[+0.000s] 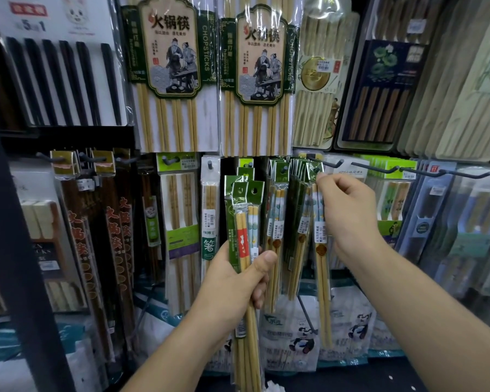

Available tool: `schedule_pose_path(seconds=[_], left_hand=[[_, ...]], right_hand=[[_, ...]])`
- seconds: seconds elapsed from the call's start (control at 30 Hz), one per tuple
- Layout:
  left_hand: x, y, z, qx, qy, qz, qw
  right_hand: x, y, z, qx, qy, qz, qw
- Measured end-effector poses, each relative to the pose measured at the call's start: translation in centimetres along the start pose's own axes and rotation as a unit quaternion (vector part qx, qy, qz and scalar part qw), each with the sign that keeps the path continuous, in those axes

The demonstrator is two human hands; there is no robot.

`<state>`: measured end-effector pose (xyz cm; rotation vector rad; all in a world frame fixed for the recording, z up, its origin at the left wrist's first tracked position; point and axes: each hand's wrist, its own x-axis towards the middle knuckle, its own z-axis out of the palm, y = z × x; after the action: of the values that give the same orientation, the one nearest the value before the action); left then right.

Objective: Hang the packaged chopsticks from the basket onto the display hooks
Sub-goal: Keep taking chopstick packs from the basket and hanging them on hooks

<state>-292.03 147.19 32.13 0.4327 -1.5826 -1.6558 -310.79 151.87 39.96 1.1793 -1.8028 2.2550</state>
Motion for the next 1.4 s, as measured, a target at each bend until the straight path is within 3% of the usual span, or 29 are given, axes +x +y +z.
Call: schedule_pose_path(seconds=[0.33, 0.47, 0.63, 0.7, 0.87, 1.17, 1.4], left_hand=[[-0.1, 0.2, 0.2, -0.048, 0.012, -0.032, 0.998], [-0.1, 0.3, 0.4, -0.053, 0.014, -0.024, 0.998], [-0.2, 0.1, 1.0, -0.047, -0.005, 0.001, 0.999], [-0.2, 0.1, 1.2, -0.050, -0.002, 0.000, 0.999], [-0.2, 0.1, 0.9, -0.089, 0.013, -0.014, 0.996], [0.4, -0.5, 0.3, -0.070, 0.057, -0.006, 0.996], [0.4, -0.5, 0.2, -0.066, 0.049, -0.017, 0.996]], right_hand=[[0.0, 2.2, -0.5, -0.072, 0.017, 0.016, 0.997], [-2.3, 0.7, -0.5, -0.064, 0.033, -0.021, 0.997], [-5.6, -1.9, 0.8, -0.037, -0.172, -0.041, 0.984], [-6.0, -2.2, 1.2, -0.021, -0.187, -0.040, 0.981], [-5.4, -1.9, 1.0, 0.037, -0.159, 0.039, 0.986], [-2.2, -2.3, -0.4, 0.005, -0.055, 0.011, 0.998], [-0.8, -1.7, -0.5, -0.023, -0.027, 0.031, 0.999]])
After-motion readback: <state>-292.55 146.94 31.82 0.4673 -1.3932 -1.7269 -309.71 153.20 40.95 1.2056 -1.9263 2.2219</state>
